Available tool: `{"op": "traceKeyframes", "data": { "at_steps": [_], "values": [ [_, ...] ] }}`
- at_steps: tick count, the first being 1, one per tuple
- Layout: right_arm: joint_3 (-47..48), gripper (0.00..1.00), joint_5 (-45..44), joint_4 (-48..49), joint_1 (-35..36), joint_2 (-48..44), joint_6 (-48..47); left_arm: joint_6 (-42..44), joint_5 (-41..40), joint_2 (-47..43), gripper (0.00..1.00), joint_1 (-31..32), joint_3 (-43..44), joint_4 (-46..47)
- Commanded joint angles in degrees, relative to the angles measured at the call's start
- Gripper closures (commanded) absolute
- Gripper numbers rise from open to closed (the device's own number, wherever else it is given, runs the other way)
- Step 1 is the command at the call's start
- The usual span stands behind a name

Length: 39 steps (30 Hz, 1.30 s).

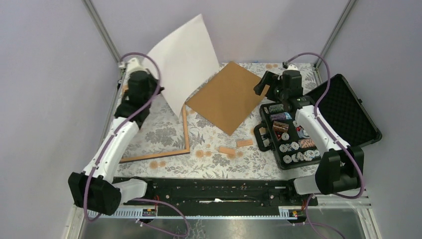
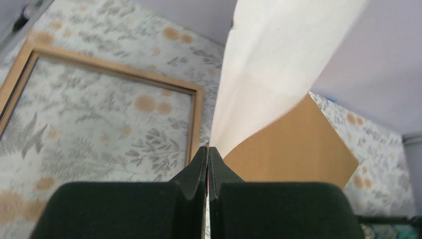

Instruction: Put the photo into the frame

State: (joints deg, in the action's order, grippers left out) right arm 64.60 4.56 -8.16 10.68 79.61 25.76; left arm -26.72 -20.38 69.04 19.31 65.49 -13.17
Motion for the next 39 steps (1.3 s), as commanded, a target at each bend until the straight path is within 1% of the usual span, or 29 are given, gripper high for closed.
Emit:
{"op": "traceKeyframes", "data": {
  "at_steps": [1,4,8,11,14,18,21,26,28,31,35,39],
  "values": [
    [-2.45,0.00,4.04,10.49,-0.39,0.34,1.16,-17.11,19.46,-2.72,1.00,-13.52,-4.65,-7.07],
    [-4.86,0.00,6.86,13.56,-0.40,0.16,3.31,-22.51,24.15,-9.00,1.00,-23.13,-13.87,-2.22],
    [-6.96,0.00,9.72,16.90,-0.39,0.20,5.27,-30.49,30.45,-15.24,1.00,-36.44,-24.33,-0.60],
    [-7.12,0.00,10.25,17.51,-0.39,1.35,6.06,-34.89,35.22,-18.38,1.00,-42.83,-31.08,2.05],
    [-6.90,0.00,10.93,17.89,-0.39,3.01,6.75,-36.83,36.24,-23.48,1.00,-47.81,-35.37,2.86],
    [-6.71,0.00,12.42,18.38,-0.39,4.21,7.33,-39.10,36.86,-26.99,1.00,-48.37,-40.57,3.77],
    [-7.32,0.00,12.36,19.17,-0.40,3.53,7.61,-37.90,37.33,-27.59,1.00,-48.37,-42.25,3.06],
    [-7.89,0.00,11.96,19.61,-0.39,3.22,7.57,-32.12,38.33,-27.56,1.00,-48.36,-41.37,-3.03],
    [-7.91,0.00,12.16,19.80,-0.39,3.49,7.77,-31.71,38.44,-29.60,1.00,-48.38,-42.23,-4.83],
    [-8.05,0.00,13.10,20.38,-0.39,3.94,8.42,-31.52,36.44,-30.87,1.00,-48.36,-42.35,-8.27],
    [-8.42,0.00,13.63,21.22,-0.40,4.27,8.81,-31.91,34.63,-31.20,1.00,-48.32,-41.46,-10.93],
    [-8.37,0.00,13.87,21.43,-0.40,4.58,8.91,-30.24,31.75,-30.28,1.00,-48.33,-40.91,-13.00]
  ]
}}
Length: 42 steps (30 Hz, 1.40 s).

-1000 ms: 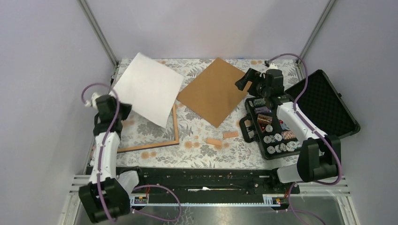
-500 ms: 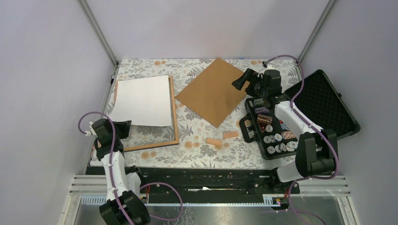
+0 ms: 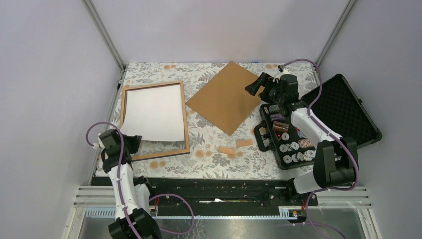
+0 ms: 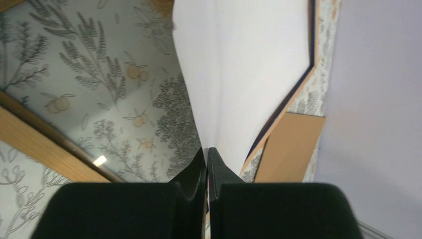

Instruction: Put the photo into the frame

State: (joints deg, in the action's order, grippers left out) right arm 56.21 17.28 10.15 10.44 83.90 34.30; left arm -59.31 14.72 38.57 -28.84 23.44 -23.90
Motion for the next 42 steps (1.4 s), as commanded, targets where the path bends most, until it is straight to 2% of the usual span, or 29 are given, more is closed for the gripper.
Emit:
{"op": "traceKeyframes", "data": {
  "at_steps": [1,4,10,16,21,22,27,31,33,42],
  "values": [
    [0.05,0.00,1.30,3.06,-0.15,0.30,0.35,3.10,-4.29,0.81,1.00,-0.22,1.21,-2.93],
    [-0.11,0.00,1.31,3.14,-0.16,-0.10,0.37,5.79,-3.92,3.30,1.00,-0.21,0.94,-0.72],
    [-0.15,0.00,2.12,3.71,-0.16,0.24,0.32,3.13,2.35,8.77,1.00,-0.21,-1.54,8.85],
    [-0.25,0.00,2.82,4.08,-0.15,0.20,0.52,2.10,1.47,8.37,1.00,-0.20,-3.35,10.31],
    [-0.49,0.00,3.27,4.68,-0.15,0.44,0.83,4.36,0.14,7.14,0.83,-0.17,-2.54,7.66],
    [-0.44,0.00,3.55,4.76,-0.15,0.66,0.93,5.17,-0.11,6.51,0.77,-0.23,-2.22,6.81],
    [-0.39,0.00,4.10,5.04,-0.15,1.15,1.03,7.80,-6.29,1.55,0.31,-0.20,1.29,0.29],
    [-0.22,0.00,4.42,5.06,-0.15,1.51,1.09,7.38,-7.06,0.21,0.06,-0.20,3.97,-2.21],
    [-0.35,0.00,4.99,5.62,-0.16,1.89,1.52,7.47,-7.20,-0.25,0.02,-0.19,5.27,-2.62],
    [0.57,0.00,8.07,6.96,-0.16,5.09,2.98,8.38,-13.71,-3.29,0.02,-0.18,13.56,-6.65]
  ]
}}
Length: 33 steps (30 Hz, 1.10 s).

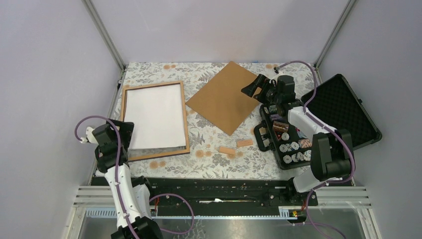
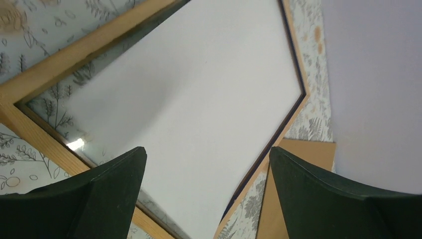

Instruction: Put the photo into the frame

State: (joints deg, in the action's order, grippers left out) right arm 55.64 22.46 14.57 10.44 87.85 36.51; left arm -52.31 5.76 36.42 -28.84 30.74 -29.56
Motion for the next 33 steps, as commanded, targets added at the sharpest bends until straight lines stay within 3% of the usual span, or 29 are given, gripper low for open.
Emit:
{"op": "traceKeyframes", "data": {
  "at_steps": [1,5,7,10,12,14,16,20,23,27,33],
  "values": [
    [1.26,0.00,3.41,2.56,-0.15,1.17,0.88,1.82,-5.44,-1.13,0.02,-0.17,8.38,-1.49],
    [0.88,0.00,3.48,3.21,-0.16,0.95,1.02,4.20,-9.89,-0.77,0.01,-0.19,16.49,-3.13],
    [1.24,0.00,3.53,2.73,-0.09,1.49,0.77,5.26,-8.35,-0.97,0.01,-0.25,18.30,-1.62],
    [2.18,0.00,5.48,2.16,-0.11,2.71,1.20,5.24,6.28,-0.56,0.01,0.03,14.12,10.63],
    [2.26,0.00,6.52,2.53,0.05,2.98,1.42,0.04,14.76,2.17,0.01,0.48,8.96,21.50],
    [2.00,0.00,6.43,3.38,0.55,3.13,1.47,-3.74,19.17,5.28,0.01,2.35,6.69,31.59],
    [2.29,0.01,6.23,3.52,1.15,4.08,1.26,-3.34,18.02,9.35,0.01,7.49,7.42,36.71],
    [3.75,0.00,5.52,2.70,2.83,7.47,0.73,2.31,9.71,22.09,0.01,25.22,12.97,40.49],
    [5.66,0.00,5.03,1.33,4.44,9.75,0.39,5.84,9.82,35.28,0.01,34.49,19.55,44.42],
    [5.20,0.00,7.08,2.23,7.65,13.21,2.50,9.99,13.22,53.47,0.04,40.02,32.32,43.88],
    [-1.35,0.00,2.39,-2.17,11.64,8.28,4.78,11.23,7.53,69.46,0.04,43.77,41.26,49.10]
  ]
}}
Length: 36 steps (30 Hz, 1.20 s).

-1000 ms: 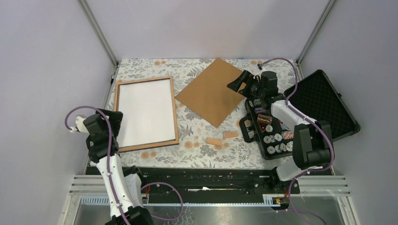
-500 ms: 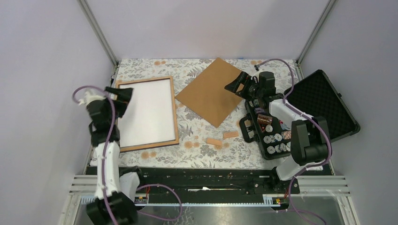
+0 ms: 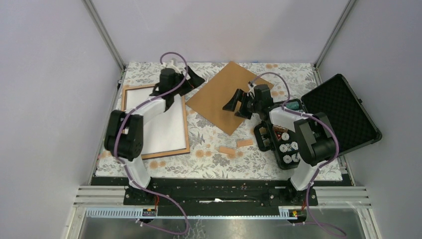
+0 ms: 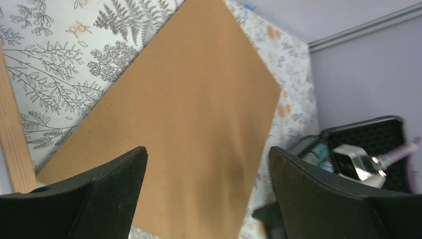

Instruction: Put the photo into the frame

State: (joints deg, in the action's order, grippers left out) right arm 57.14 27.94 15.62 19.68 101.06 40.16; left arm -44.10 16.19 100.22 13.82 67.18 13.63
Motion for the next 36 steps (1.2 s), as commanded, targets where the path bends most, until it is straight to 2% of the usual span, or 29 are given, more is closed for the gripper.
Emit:
{"op": "traceKeyframes", "data": {
  "at_steps": [1,5,9,14,18,20,26,31,36],
  "values": [
    [-2.84,0.00,-4.24,-5.94,2.91,-5.94,0.47,5.00,-2.76,7.66,0.03,1.16,7.04,4.29],
    [-2.53,0.00,-5.68,-13.45,3.12,-5.96,0.39,12.51,-3.74,13.91,0.01,1.39,14.74,-3.39],
    [-2.83,0.00,-8.16,-18.32,3.16,-6.32,1.61,18.72,-6.81,17.27,0.01,1.63,16.70,-5.93],
    [-1.38,0.00,-12.70,-22.85,3.16,-5.75,3.82,21.70,-12.77,21.71,0.02,2.35,19.16,-8.37],
    [-0.87,0.00,-18.11,-25.56,3.12,-5.48,7.50,21.81,-13.69,29.17,0.02,2.42,29.12,-20.70],
    [-0.84,0.00,-19.33,-25.85,3.17,-5.08,8.90,20.93,-13.18,30.45,0.02,2.38,30.55,-22.98],
    [-0.34,0.00,-19.87,-25.02,3.17,-2.75,11.38,18.97,-11.70,28.94,0.02,2.58,26.72,-23.17],
    [-1.54,0.00,-20.29,-22.43,3.16,-3.29,13.89,17.30,-6.66,26.09,0.02,3.32,21.20,-20.42],
    [-2.95,0.00,-23.29,-18.78,3.14,-4.11,14.48,18.18,-8.68,23.37,0.02,5.15,17.06,-20.47]
  ]
}}
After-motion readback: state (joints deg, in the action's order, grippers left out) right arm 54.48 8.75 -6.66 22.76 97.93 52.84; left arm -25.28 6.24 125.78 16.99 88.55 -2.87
